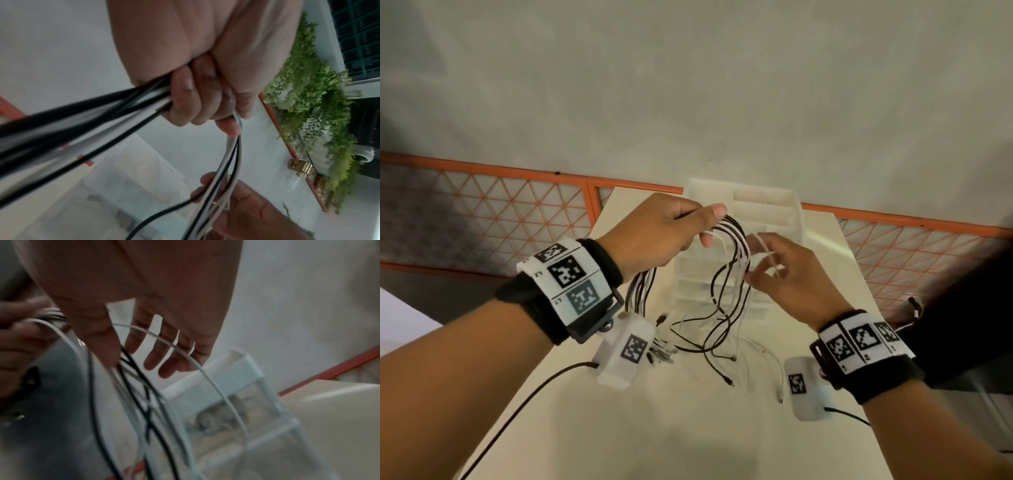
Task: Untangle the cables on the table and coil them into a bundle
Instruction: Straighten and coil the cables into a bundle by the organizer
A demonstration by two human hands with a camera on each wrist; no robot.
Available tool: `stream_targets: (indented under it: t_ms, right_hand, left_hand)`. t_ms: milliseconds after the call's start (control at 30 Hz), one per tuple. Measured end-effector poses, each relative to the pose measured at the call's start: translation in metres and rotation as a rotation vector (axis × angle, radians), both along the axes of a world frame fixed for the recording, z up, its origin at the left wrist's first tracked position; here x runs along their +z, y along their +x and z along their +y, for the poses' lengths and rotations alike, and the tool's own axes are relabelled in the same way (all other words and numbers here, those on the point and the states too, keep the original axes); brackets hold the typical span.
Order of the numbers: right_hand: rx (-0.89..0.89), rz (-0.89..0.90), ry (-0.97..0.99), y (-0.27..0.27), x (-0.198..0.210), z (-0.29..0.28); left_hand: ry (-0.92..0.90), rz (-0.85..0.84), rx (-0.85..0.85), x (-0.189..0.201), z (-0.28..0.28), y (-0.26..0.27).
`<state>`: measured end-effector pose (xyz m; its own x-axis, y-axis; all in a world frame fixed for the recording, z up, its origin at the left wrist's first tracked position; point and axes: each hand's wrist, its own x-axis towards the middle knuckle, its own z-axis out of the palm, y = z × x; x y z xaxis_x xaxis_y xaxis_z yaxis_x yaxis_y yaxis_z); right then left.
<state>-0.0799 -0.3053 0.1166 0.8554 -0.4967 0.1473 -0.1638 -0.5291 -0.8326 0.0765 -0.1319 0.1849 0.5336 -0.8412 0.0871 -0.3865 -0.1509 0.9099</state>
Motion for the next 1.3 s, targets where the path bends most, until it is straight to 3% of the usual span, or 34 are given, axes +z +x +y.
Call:
stream_targets:
  t_ms: [167,267,400,500,700,767,833,933,1033,1167,1300]
  right_hand:
    - [0.014,0.076,-0.125,0.012,-0.015,0.014]
    - [-0.051,0.279,-0.219,0.002,-0.047,0.014]
    - [-0.120,0.606,-0.148,-0.009,-0.082,0.005]
    - [-0.216,0.569,-0.093,-0.012,-0.087,-0.005]
    - [-0.492,0.102,-0.107,-0.026,-0.049,-0.015]
    - [-0.462,0.150,-0.108,-0.031,-0.056,-0.015]
    - [-0.407,0.330,-0.156,-0.038,-0.078,-0.017]
    - [-0.364,0.552,-0.062,-0.047,-0.103,-0.015]
    - [-0.332,0.582,-0.037,-0.049,-0.105,-0.014]
    - [-0.512,0.653,-0.095,-0.046,-0.100,-0.027]
    - [-0.525,0.650,0.135,-0.040,-0.093,-0.019]
  left_hand:
    - [-0.037,-0.148,0.121,0.001,0.003,0.001]
    - [-0.093,-0.115,0.203,0.003,0.010,0.010]
    - [-0.111,-0.108,0.242,0.005,0.013,0.015]
    - [-0.036,-0.116,0.218,0.000,0.014,0.015]
    - [0.100,-0.112,0.322,-0.015,0.016,0.026]
    - [0.031,-0.017,0.349,-0.015,0.016,0.025]
    - [-0.068,0.093,0.353,-0.011,0.013,0.023]
    - [-0.151,0.163,0.307,-0.001,0.011,0.021]
    - [-0.165,0.159,0.263,0.006,0.011,0.020]
    - [-0.287,0.255,0.306,0.009,0.013,0.021]
    - [-0.299,0.270,0.299,0.005,0.014,0.016]
